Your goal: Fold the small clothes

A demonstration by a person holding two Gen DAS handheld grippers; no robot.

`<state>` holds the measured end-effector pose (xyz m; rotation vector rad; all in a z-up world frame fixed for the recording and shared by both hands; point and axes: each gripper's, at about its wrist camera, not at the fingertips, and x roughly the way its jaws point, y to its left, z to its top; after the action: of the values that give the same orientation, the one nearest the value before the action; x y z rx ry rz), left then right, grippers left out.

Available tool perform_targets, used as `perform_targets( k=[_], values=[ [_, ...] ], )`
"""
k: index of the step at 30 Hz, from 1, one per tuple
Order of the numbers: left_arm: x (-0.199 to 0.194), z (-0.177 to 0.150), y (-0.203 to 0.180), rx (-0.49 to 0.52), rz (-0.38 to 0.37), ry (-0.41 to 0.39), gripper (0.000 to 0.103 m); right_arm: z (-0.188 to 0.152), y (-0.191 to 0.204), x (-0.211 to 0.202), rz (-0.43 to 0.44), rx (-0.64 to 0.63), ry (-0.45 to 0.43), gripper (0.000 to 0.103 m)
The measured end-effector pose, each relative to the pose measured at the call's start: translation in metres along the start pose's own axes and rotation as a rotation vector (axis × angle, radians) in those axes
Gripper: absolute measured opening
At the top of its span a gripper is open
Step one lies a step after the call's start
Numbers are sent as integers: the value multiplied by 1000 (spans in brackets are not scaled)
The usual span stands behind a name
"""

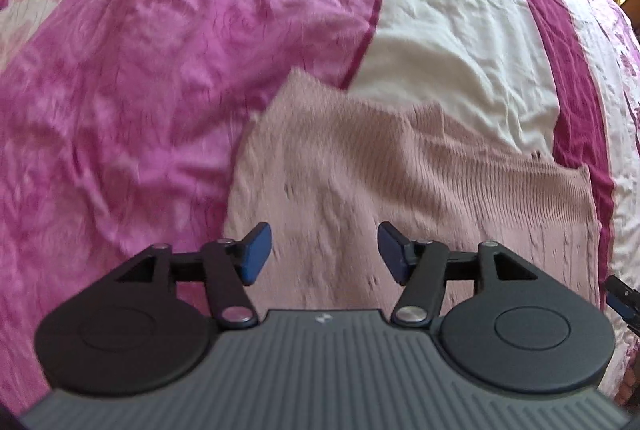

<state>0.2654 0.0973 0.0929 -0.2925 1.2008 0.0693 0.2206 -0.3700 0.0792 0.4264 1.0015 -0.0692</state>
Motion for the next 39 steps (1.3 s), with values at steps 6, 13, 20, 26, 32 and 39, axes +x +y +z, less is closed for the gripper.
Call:
perform_targets(
  k=[6,13,20,26,32,39],
  values=[
    [-4,-37,-16,-1,6,33,65,-15,-23,1,17,20,28,85],
    [0,-69,-34,20,15,50,65,-36,-30,26,104,26,101,85],
    [6,-81,-46,51,23,61,65,-35,-23,47,210,104,129,85],
    [6,-84,-44,60,34,63,65,-27,-16,60,247,164,129,83],
    [7,-85,-33,41,52,68,65,-24,-21,62,291,211,134,71],
    [9,-87,-24,64,87,77,65,-21,-18,74,276,244,148,74]
  ],
)
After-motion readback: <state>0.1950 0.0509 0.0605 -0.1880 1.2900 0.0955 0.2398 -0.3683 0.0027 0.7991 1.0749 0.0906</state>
